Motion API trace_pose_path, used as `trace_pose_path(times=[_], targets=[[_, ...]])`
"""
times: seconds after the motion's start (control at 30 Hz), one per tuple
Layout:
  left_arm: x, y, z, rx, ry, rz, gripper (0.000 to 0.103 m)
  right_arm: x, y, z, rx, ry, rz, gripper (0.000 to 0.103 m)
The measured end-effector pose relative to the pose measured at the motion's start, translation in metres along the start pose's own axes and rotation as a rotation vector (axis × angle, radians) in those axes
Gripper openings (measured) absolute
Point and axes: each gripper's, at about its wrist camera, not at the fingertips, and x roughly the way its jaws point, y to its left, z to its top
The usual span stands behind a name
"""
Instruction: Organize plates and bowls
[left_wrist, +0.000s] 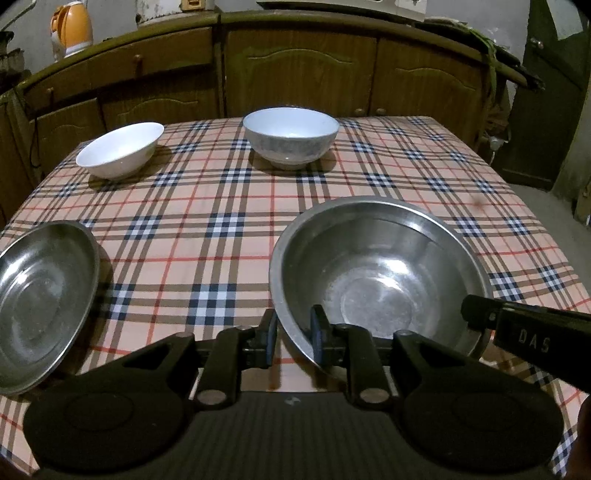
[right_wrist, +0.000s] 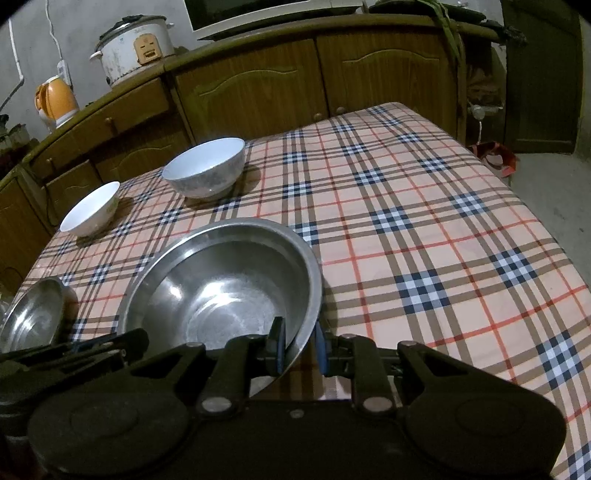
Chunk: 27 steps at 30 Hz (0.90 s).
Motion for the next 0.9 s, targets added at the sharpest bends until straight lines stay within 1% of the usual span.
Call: trace_pose_path(times=[0.17, 0.3, 0.33, 0.4, 0.53, 0.6, 0.73, 0.8, 0.9], targets=[[0.0, 0.001, 0.0, -0.007, 0.0, -0.006, 0.022, 0.0, -0.001, -0.001, -0.002, -0.005, -0.004, 0.024], [-0.002, 0.002, 0.001, -0.01, -0.008, -0.005, 0.024, -0.006, -0.003, 0.003, 0.006, -0.028, -0.004, 0.026], [-0.003, 0.003, 0.001, -0.014, -0.008, -0.006, 0.026, -0.008, -0.004, 0.004, 0.007, -0.036, -0.006, 0.03], [-0.005, 0.004, 0.003, -0.027, -0.003, -0.014, 0.032, -0.012, -0.004, 0.007, 0.011, -0.053, -0.017, 0.035], [-0.011, 0.009, 0.007, -0.031, -0.016, -0.002, 0.043, -0.023, -0.005, 0.013, 0.027, -0.094, -0.033, 0.036], [-0.016, 0.012, 0.011, -0.039, -0.022, 0.01, 0.045, -0.028, -0.005, 0.017, 0.035, -0.107, -0.02, 0.038], [-0.024, 0.021, 0.02, -0.052, -0.037, 0.026, 0.056, -0.035, 0.005, 0.024, 0.019, -0.121, 0.015, 0.042], [-0.029, 0.025, 0.023, -0.049, -0.041, 0.036, 0.059, -0.037, 0.012, 0.026, 0.009, -0.122, 0.034, 0.044], [-0.034, 0.031, 0.027, -0.044, -0.049, 0.052, 0.063, -0.036, 0.023, 0.029, 0.0, -0.116, 0.058, 0.044]])
